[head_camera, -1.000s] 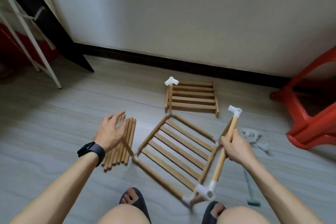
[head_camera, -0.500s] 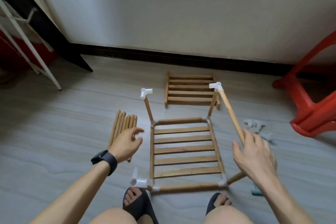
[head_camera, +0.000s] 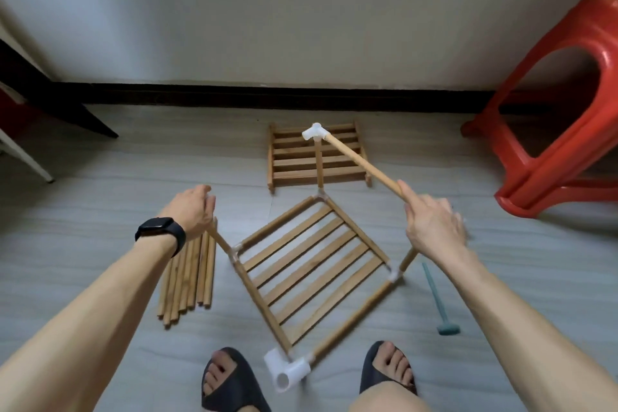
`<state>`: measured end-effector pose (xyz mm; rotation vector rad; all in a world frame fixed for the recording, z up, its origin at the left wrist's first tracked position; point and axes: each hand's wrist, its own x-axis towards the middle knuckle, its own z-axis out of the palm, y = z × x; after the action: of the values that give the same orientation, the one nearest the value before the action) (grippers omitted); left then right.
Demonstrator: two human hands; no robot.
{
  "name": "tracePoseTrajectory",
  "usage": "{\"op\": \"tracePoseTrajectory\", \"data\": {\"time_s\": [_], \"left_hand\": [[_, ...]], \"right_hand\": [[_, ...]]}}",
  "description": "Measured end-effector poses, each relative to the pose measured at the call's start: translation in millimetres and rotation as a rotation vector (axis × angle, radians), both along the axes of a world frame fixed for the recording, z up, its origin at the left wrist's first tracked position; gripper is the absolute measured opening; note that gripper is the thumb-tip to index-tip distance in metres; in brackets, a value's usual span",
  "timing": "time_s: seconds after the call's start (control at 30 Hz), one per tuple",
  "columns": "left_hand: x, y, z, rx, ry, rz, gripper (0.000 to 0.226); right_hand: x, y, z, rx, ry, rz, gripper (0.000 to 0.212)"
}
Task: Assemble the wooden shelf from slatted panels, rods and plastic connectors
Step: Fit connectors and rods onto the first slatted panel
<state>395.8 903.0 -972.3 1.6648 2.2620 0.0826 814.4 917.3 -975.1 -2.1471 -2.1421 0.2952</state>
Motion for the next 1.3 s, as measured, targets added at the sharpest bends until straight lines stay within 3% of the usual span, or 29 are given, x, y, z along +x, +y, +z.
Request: {"op": "tracePoseTrajectory", "data": {"time_s": [0.1, 0.23, 0.37, 0.5, 0.6, 0.77, 1.0, 1.3], "left_hand": [[-5.3, -21.7, -3.0, 0.036, -0.02, 0.083, 0.032], [-13.0, -50.7, -1.7, 0.018, -0.043, 0.191, 0.038], [-5.4, -81.1, -0.7, 0.006, -0.105, 0.234, 0.043], [12.1, -106.2, 3.5, -0.004, -0.195, 0.249, 0.04], [27.6, -120.1, 5.8, 0.021, -0.272, 0.223, 0.04], [47.8, -136.8, -8.7, 0.058, -0.58, 0.365, 0.036], [72.8, -145.1, -13.6, 0.127, -0.896, 0.48, 0.034], [73.2, -136.1, -19.0, 0.129, -0.912, 0.474, 0.034]], "right_hand": [[-18.6, 38.5, 8.6, -0.04, -0.13, 0.018, 0.059], [-48.5, 64.5, 20.3, -0.134, -0.255, 0.1, 0.067], [-70.7, 12.7, 14.8, -0.019, 0.093, 0.084, 0.074], [-56.8, -71.5, 9.1, -0.179, 0.517, -0.04, 0.071], [-36.5, -123.4, 13.9, -0.229, 0.782, -0.171, 0.055], [-28.0, -154.4, -6.6, -0.183, 0.904, -0.32, 0.007], [-20.1, -103.9, -23.5, -0.102, 1.065, -0.446, 0.034], [-21.7, -97.3, -40.2, -0.004, 1.099, -0.38, 0.03]]}}
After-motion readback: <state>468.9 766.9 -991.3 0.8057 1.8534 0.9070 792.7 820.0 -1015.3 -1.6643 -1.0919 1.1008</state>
